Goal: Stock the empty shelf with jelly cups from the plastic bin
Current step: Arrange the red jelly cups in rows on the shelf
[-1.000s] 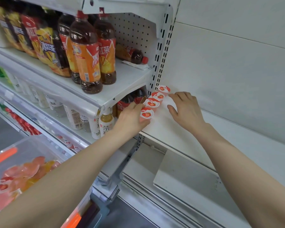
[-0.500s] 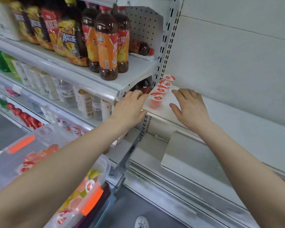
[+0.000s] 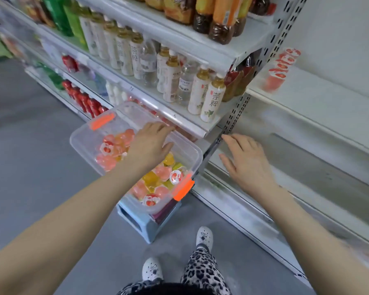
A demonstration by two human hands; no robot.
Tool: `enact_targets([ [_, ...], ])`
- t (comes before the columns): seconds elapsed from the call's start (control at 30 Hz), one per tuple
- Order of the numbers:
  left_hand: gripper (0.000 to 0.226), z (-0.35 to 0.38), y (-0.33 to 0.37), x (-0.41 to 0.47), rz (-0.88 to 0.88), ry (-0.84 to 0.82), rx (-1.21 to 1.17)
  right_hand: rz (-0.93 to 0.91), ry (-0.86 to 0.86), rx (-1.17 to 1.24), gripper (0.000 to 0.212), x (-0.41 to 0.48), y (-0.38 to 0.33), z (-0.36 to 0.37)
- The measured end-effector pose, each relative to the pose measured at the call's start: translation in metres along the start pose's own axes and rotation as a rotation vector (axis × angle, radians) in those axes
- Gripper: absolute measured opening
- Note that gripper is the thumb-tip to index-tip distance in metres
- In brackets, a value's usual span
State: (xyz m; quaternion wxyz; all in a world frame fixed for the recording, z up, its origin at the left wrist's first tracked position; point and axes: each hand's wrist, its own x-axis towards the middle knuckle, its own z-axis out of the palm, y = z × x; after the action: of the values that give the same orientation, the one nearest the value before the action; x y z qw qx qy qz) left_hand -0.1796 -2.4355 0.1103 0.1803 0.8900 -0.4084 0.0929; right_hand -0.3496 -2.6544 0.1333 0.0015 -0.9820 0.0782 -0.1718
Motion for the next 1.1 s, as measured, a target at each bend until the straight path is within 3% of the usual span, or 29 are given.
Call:
enact_targets([
  [0.3,0.035,0.041,-0.079,-0.094,-0.335,-0.258,0.02,-0.166,-0.373,0.187,0.043,0.009,-0.092,0.097],
  [0.6,0.023,0.06,-0.09,-0.101,-0.37,-0.179,0.044,-0.133,-0.73,-0.016,0.031,0.077,-0.124,0.182],
  [0.8,0.029,0.057,-0.088,-0.096,-0.398,-0.232,0.046,-0.108,-0.73,-0.042,0.038,0.089,-0.127,0.195],
  [0.93,0.041,0.052,-0.085,-0.091,-0.399,-0.367,0.076,-0.128,-0.651,0.065,0.046,0.086,-0.111,0.172],
  [1.1,0.049,0.056,-0.092,-0.054,-0.355,-0.404,-0.006,0.034,-0.513,0.305,0.045,0.077,-0.087,0.146],
])
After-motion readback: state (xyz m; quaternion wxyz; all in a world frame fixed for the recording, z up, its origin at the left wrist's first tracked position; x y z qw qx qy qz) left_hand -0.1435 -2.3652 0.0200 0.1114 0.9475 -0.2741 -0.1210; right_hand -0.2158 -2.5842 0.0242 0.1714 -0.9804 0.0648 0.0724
